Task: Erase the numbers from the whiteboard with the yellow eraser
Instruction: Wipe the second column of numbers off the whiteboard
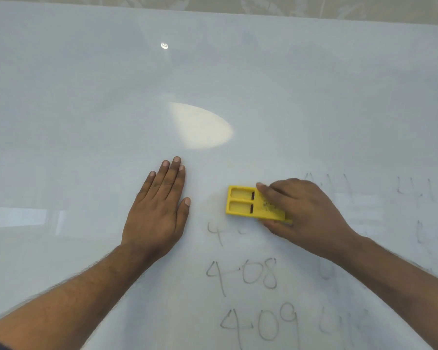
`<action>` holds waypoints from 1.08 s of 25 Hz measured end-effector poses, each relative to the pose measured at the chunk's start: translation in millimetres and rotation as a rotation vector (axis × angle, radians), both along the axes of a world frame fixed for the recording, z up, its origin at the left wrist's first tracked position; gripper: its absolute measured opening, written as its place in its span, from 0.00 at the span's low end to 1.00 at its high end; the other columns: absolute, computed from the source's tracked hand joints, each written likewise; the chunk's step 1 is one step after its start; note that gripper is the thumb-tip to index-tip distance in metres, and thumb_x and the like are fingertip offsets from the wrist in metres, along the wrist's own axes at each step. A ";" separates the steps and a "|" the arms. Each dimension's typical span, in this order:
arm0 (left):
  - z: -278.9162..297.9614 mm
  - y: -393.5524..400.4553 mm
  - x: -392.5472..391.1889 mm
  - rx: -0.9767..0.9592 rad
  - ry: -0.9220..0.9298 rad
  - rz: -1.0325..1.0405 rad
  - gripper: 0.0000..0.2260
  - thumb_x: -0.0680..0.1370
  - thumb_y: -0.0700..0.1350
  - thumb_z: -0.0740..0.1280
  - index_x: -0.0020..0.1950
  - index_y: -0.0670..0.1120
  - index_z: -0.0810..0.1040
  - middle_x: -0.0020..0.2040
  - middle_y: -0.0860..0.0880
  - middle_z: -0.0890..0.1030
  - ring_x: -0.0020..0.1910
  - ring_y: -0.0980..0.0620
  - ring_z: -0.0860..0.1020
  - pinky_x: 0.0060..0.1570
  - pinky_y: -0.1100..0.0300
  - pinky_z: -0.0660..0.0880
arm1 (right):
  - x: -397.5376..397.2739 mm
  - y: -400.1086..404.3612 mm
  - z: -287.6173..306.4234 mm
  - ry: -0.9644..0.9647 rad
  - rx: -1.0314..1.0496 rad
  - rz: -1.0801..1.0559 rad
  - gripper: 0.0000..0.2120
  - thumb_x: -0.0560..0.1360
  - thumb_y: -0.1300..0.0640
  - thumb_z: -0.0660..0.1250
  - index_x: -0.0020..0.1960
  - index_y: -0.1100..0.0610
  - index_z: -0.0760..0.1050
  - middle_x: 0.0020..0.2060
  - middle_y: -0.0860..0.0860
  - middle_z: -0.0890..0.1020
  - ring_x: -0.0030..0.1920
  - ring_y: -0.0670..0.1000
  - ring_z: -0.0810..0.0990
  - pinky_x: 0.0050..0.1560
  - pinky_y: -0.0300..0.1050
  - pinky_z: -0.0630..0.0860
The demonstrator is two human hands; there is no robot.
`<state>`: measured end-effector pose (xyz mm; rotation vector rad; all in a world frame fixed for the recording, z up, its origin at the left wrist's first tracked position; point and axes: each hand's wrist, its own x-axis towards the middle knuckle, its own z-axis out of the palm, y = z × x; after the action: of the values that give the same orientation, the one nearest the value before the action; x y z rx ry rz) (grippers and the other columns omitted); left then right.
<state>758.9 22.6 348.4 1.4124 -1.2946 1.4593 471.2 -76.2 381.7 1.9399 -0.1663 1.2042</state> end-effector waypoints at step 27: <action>-40.2 0.2 1.7 0.024 -0.028 -0.015 0.28 0.84 0.51 0.51 0.81 0.40 0.55 0.83 0.45 0.54 0.82 0.48 0.52 0.80 0.49 0.53 | 12.1 13.5 -65.8 0.088 0.103 0.039 0.24 0.73 0.48 0.69 0.65 0.57 0.74 0.51 0.51 0.79 0.50 0.54 0.76 0.51 0.46 0.71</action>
<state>760.5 22.8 308.2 1.3992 -1.3416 1.4635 483.3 -62.7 315.9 2.0900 -0.1477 1.1523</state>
